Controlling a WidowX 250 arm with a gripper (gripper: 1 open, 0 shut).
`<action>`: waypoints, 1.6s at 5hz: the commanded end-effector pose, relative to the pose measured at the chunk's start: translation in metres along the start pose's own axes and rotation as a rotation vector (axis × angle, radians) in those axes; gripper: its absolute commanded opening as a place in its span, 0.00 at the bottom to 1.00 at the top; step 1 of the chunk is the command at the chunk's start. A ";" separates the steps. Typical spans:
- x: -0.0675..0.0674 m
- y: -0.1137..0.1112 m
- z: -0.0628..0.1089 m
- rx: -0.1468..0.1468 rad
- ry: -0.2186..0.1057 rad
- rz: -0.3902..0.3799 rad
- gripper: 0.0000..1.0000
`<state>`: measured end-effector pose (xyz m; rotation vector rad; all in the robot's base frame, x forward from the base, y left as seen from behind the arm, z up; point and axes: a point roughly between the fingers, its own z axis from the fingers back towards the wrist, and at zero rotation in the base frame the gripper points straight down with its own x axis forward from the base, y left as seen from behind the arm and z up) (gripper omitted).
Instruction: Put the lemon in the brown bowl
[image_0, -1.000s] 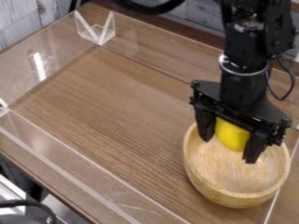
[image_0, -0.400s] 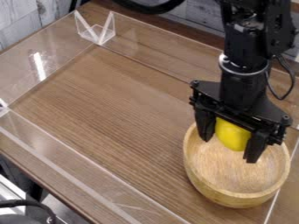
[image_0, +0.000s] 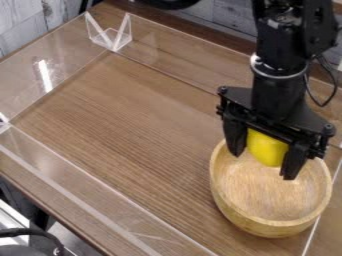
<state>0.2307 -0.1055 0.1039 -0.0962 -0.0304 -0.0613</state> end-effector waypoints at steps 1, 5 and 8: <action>0.012 -0.001 0.022 -0.026 -0.082 0.015 0.00; 0.018 0.003 0.021 -0.019 -0.085 0.044 0.00; 0.023 0.006 0.017 -0.010 -0.086 0.057 0.00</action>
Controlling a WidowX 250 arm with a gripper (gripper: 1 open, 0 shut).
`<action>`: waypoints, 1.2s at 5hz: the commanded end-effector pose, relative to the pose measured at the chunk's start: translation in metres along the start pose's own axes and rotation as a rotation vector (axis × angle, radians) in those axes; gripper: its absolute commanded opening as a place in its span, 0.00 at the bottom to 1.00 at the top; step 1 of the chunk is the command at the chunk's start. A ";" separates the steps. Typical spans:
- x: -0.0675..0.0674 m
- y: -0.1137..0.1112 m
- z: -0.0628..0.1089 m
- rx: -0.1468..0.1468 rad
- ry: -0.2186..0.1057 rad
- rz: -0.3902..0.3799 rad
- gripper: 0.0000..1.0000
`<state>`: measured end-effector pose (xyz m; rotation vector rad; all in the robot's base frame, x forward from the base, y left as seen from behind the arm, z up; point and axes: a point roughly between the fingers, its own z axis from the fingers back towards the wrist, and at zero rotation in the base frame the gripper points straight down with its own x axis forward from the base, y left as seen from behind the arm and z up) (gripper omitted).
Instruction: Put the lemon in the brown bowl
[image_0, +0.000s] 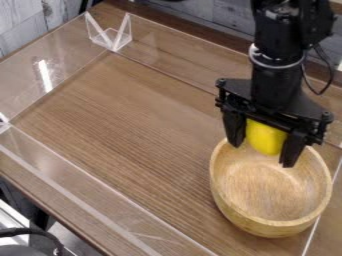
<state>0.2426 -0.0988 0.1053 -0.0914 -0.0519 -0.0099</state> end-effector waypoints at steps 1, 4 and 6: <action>0.014 0.000 0.012 -0.015 -0.062 0.009 0.00; 0.012 0.000 0.016 -0.015 -0.061 0.003 1.00; 0.007 0.002 0.025 -0.021 -0.061 -0.004 1.00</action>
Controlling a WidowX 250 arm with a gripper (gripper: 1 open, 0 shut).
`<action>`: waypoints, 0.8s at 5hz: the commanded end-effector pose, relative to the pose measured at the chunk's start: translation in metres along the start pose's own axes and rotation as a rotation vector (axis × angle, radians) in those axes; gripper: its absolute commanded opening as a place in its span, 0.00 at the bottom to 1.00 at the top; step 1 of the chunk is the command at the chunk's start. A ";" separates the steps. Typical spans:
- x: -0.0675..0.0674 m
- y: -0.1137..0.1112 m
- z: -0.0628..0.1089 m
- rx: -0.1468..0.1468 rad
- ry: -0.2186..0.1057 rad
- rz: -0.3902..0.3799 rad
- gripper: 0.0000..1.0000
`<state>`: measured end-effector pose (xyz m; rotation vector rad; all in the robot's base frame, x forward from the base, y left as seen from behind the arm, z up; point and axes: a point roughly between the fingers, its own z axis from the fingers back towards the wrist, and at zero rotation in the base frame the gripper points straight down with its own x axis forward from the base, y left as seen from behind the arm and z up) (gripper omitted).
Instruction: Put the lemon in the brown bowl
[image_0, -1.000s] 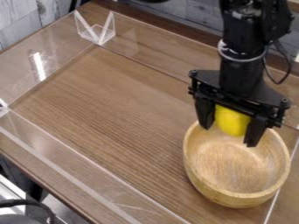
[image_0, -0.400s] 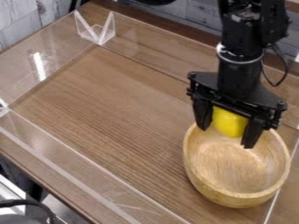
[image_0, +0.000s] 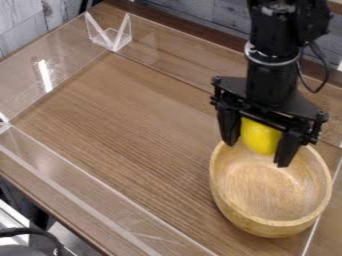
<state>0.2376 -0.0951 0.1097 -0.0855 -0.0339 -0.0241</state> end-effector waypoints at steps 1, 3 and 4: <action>0.010 0.001 0.023 -0.028 -0.080 0.006 1.00; 0.007 0.005 0.029 -0.031 -0.080 0.002 1.00; 0.005 0.006 0.031 -0.031 -0.078 0.003 1.00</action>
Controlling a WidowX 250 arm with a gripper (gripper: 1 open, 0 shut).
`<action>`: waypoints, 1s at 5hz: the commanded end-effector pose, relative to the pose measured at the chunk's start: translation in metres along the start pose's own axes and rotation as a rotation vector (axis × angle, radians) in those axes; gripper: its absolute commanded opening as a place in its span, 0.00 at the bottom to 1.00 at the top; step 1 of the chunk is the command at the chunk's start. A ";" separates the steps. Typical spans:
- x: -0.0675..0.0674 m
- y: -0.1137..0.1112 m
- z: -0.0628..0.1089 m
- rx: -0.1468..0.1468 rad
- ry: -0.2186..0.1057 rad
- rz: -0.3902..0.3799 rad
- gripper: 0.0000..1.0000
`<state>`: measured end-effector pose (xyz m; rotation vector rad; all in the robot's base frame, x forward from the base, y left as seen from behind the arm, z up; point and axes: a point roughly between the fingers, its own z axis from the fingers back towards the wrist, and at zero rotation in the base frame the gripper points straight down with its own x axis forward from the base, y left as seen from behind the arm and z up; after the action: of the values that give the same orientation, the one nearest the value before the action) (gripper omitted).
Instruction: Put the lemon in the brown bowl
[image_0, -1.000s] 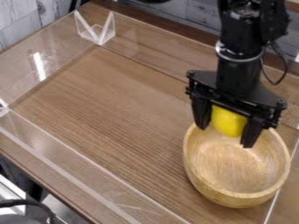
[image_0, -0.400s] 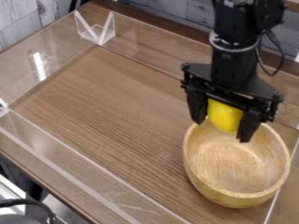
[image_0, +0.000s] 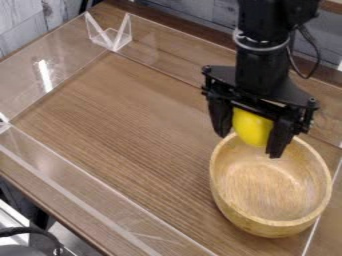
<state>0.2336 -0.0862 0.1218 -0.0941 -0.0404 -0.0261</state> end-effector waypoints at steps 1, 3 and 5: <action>0.007 0.000 0.021 -0.022 -0.068 0.007 1.00; 0.002 0.002 0.023 -0.022 -0.062 0.012 1.00; -0.001 0.002 0.023 -0.020 -0.060 0.013 1.00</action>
<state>0.2282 -0.0833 0.1294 -0.0982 -0.0409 -0.0153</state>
